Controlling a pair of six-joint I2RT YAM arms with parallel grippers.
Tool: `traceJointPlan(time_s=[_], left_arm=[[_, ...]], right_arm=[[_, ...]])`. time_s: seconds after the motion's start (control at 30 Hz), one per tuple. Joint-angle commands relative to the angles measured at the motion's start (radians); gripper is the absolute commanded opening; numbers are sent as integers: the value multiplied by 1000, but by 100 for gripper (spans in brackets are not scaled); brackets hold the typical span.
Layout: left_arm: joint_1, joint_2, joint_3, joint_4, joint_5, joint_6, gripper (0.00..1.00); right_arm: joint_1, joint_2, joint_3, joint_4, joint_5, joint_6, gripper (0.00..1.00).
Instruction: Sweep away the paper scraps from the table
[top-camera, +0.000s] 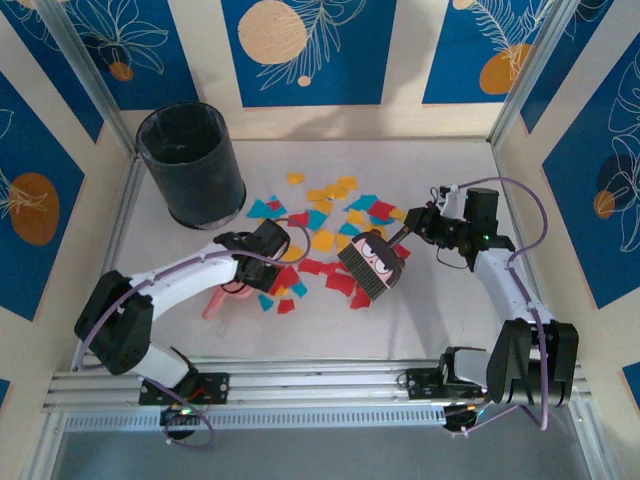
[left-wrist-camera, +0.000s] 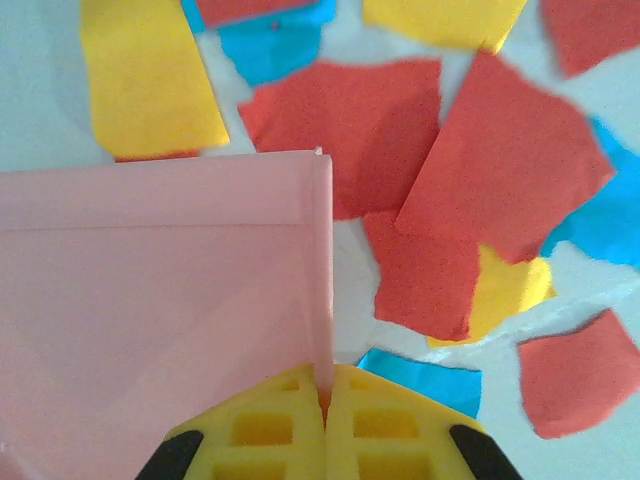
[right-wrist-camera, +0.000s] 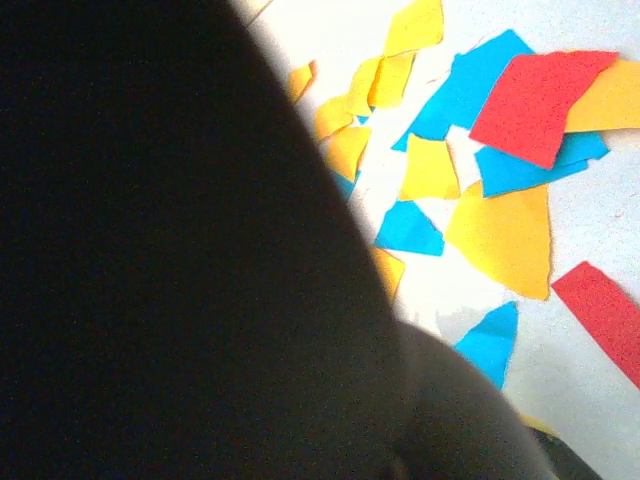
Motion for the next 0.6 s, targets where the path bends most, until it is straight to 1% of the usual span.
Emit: traceJointPlan(time_s=[0.0,0.13,0.27,0.37,0.57], left_arm=[[2,-32,41,43,46,99,0],[-2,18,103,95,159,194,0],[-17,119,193,112,254,275,0],[-44,204,267,113,292,331,0],[-108,362,416,102,310,427,0]], right_arm=[[-21,-45,-25,3,21,20,0],[-51,-79,-43,3,52,39,0],[-93,-119,-63,-13,91,58,0],[-125,-137,-67,-33,104,62,0],[-177,-148,-70,-66,91,57,0]])
